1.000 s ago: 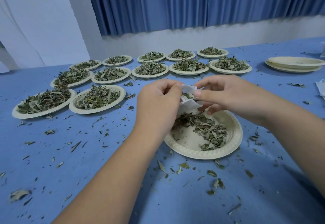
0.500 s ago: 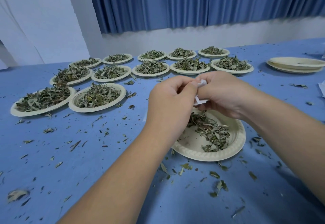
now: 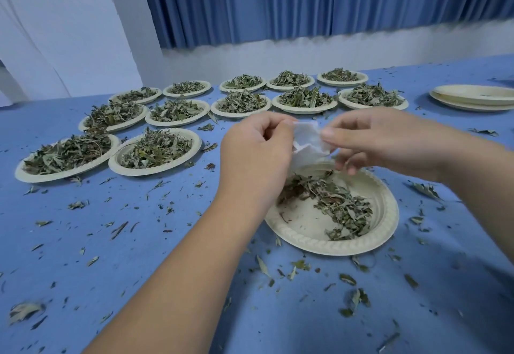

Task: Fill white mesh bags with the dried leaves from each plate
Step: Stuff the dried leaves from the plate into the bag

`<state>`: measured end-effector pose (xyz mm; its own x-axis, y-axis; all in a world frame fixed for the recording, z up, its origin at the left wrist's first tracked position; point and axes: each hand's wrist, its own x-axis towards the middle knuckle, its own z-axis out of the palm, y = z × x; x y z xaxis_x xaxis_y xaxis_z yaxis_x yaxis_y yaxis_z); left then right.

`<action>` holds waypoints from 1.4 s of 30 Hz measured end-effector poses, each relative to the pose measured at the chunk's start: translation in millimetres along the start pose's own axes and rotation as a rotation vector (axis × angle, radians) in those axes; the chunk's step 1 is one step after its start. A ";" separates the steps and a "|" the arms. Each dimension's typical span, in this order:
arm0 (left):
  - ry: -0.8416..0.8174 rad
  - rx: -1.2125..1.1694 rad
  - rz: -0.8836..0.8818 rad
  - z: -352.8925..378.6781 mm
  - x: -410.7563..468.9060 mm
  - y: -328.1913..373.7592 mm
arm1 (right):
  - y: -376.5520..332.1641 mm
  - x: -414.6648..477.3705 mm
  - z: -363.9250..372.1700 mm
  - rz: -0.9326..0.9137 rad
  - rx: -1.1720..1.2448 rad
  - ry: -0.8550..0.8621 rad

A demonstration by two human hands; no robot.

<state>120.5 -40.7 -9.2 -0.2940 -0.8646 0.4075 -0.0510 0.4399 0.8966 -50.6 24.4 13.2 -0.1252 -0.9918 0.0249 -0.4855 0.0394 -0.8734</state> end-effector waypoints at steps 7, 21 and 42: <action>0.094 0.024 0.064 -5.7 6.0 -1.6 | -2.1 -34.5 -16.3 0.049 -0.498 -0.389; 0.206 0.028 0.132 -15.7 16.0 -6.7 | 4.9 -32.1 22.9 -0.044 -0.892 -0.343; 0.121 0.302 0.271 -10.7 9.1 -16.7 | -1.6 -35.3 36.8 -0.158 -1.009 -0.245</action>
<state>128.9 -58.5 -18.7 -0.2224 -0.7222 0.6549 -0.2697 0.6911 0.6706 -13.6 54.8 -4.2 0.1262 -0.9875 -0.0943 -0.9911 -0.1214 -0.0552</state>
